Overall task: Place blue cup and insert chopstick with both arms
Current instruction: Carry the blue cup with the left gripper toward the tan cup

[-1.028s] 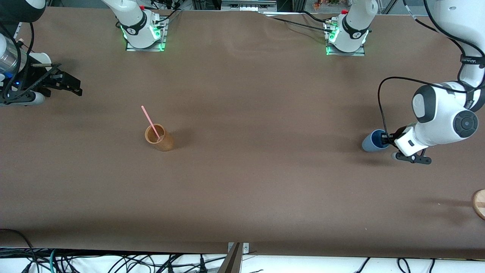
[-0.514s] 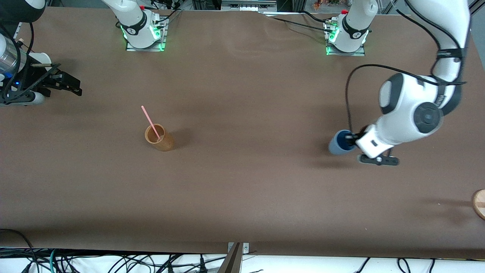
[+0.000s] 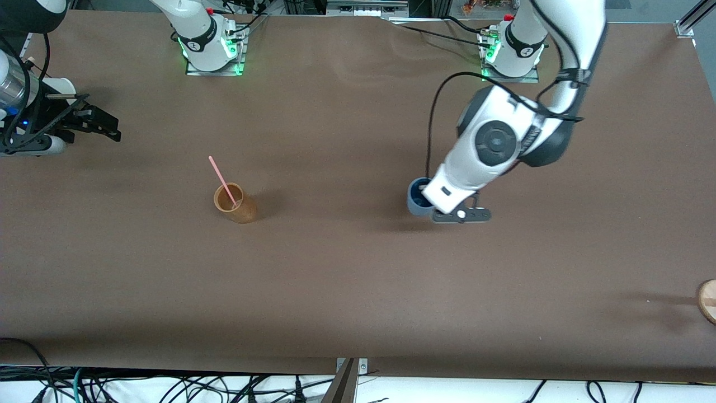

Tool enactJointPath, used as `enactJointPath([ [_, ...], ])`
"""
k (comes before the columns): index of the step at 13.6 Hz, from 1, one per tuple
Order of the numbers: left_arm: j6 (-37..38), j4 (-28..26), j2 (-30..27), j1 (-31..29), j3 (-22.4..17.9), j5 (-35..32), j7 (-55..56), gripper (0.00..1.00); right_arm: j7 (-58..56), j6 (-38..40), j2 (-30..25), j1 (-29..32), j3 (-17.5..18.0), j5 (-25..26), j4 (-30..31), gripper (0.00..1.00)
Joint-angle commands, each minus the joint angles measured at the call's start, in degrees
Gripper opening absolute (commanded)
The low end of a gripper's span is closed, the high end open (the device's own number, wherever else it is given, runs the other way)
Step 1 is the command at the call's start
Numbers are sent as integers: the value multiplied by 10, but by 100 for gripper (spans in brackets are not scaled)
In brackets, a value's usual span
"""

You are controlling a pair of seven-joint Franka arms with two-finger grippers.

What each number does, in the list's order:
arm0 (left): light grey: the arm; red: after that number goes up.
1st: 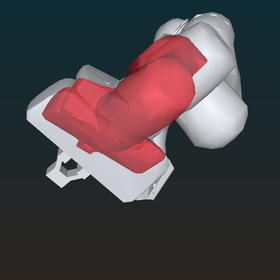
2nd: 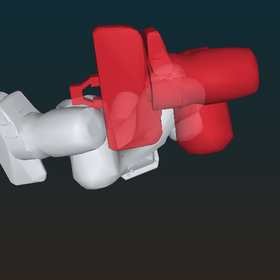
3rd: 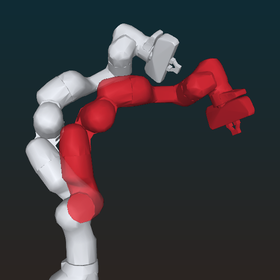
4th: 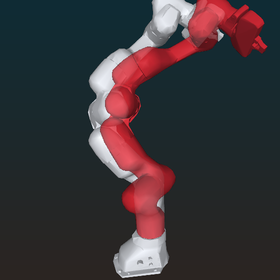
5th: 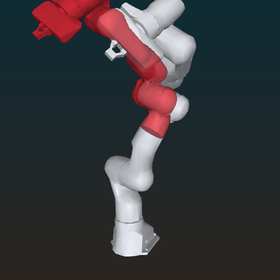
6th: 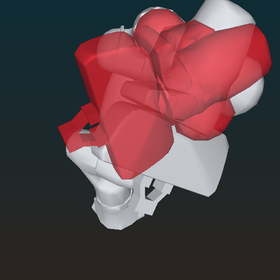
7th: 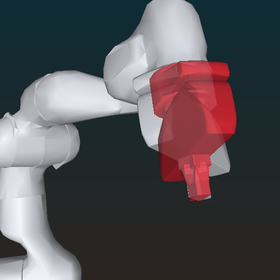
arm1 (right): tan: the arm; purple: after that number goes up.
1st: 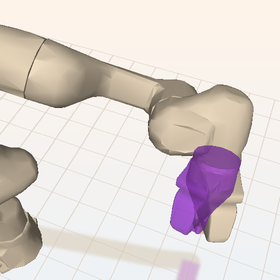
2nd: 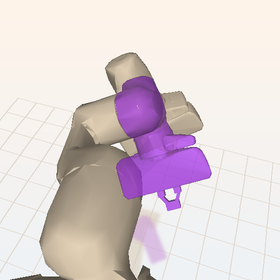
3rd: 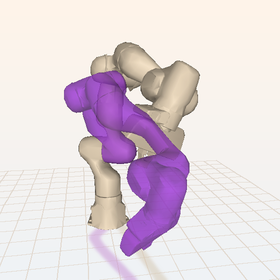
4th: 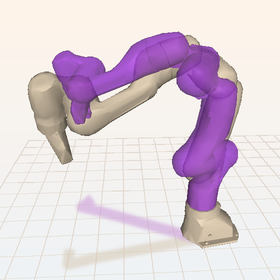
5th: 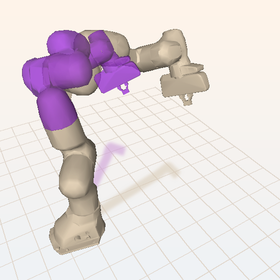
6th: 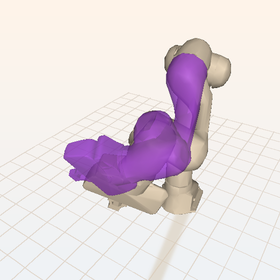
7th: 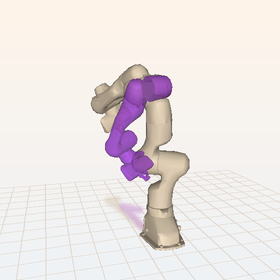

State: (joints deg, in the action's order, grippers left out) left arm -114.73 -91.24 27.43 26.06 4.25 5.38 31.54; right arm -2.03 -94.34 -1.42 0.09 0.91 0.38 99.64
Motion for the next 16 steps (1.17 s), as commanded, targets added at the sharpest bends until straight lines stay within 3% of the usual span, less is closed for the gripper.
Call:
enactJointPath([
  [1,13,62,60,40,-9,4,66,0,-5,6,-1,9,5,-9,-5,100],
  [6,5,134,144,93,-13,7,167,0,-5,6,-1,9,5,-9,-5,100],
  [15,-72,135,191,121,-13,9,222,0,-5,6,-1,9,5,-9,-5,100],
  [16,-72,135,190,121,-13,9,217,22,-5,6,-1,9,4,-9,-5,100],
])
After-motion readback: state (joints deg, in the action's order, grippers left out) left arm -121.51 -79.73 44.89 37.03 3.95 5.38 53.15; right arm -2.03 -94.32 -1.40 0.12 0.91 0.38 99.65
